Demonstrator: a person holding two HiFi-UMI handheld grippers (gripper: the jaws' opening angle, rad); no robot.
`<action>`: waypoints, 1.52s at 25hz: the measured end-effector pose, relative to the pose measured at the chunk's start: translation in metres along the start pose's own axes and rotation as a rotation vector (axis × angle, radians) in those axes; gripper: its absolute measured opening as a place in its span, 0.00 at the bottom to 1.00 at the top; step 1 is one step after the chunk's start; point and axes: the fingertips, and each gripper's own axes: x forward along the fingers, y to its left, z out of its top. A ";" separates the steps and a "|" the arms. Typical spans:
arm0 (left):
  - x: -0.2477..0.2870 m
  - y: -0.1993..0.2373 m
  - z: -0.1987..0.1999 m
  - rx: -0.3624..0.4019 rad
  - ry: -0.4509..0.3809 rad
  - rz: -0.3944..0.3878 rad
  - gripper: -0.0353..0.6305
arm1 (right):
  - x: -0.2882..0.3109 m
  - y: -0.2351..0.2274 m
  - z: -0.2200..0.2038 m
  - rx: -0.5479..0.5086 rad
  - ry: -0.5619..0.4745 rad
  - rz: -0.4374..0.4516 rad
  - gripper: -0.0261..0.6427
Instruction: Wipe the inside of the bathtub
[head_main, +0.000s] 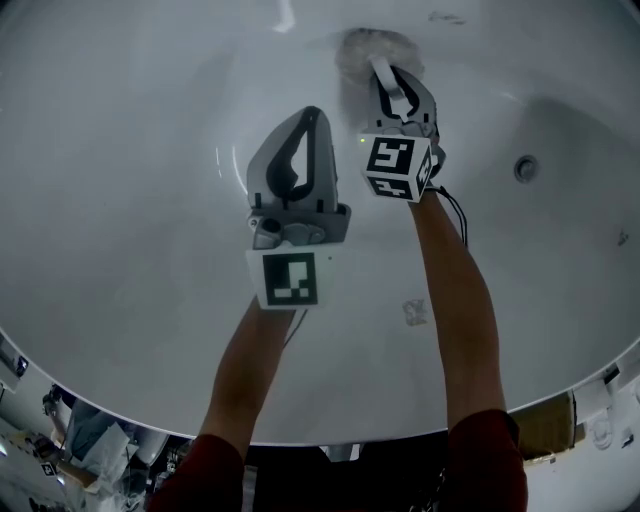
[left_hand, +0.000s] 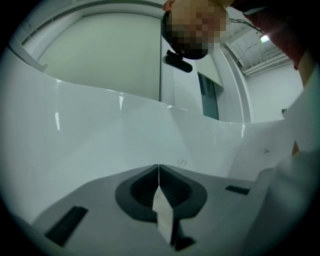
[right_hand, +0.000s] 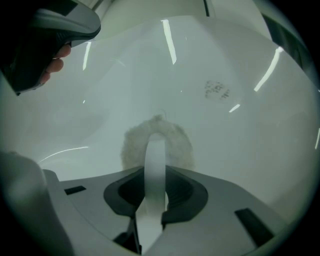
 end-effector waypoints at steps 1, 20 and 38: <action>0.019 0.004 0.005 0.002 0.000 -0.014 0.08 | 0.014 -0.013 0.008 0.006 0.003 -0.014 0.18; 0.067 -0.278 -0.009 0.015 -0.010 -0.113 0.08 | -0.107 -0.273 -0.171 0.045 0.076 -0.161 0.18; 0.061 -0.331 0.029 0.032 -0.040 -0.191 0.08 | -0.166 -0.352 -0.210 0.361 0.186 -0.361 0.18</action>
